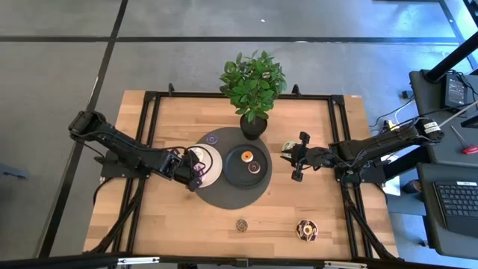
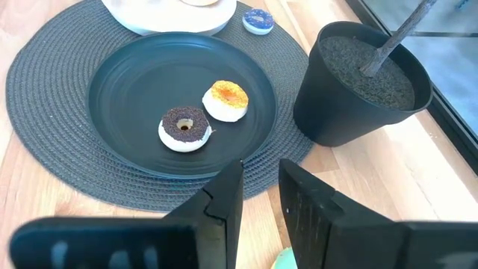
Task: Pick & Place donuts
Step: Put the large purple donut on the white plate
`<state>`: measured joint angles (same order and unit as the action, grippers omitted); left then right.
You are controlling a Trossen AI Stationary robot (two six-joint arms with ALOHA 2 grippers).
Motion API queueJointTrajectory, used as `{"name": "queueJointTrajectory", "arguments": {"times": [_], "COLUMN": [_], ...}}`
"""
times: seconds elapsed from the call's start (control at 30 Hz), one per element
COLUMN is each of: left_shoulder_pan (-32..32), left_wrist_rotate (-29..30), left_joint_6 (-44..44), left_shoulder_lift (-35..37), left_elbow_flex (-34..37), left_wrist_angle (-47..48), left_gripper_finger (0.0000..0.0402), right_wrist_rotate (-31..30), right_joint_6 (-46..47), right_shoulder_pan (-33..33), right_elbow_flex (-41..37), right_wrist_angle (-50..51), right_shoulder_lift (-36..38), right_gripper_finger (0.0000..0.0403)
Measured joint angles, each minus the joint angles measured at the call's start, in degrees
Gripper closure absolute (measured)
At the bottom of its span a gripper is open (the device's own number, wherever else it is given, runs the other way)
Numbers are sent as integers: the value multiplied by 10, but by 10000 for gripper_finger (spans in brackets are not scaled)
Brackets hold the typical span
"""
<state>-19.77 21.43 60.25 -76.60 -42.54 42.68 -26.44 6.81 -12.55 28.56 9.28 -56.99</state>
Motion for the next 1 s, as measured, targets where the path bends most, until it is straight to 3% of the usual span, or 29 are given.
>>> {"name": "queueJointTrajectory", "arguments": {"times": [0.3, 1.0], "left_shoulder_pan": [0, 0], "left_wrist_rotate": [-1, -1], "left_joint_6": [0, 0], "left_shoulder_lift": [0, 0], "left_elbow_flex": [0, -3], "left_wrist_angle": [0, 36], "left_gripper_finger": [343, 244], "right_wrist_rotate": [0, 0], "right_joint_6": [1, 2], "right_shoulder_pan": [0, 0], "right_elbow_flex": [0, 0], "right_wrist_angle": [0, 0], "right_shoulder_lift": [0, 0], "right_gripper_finger": [313, 313]}}
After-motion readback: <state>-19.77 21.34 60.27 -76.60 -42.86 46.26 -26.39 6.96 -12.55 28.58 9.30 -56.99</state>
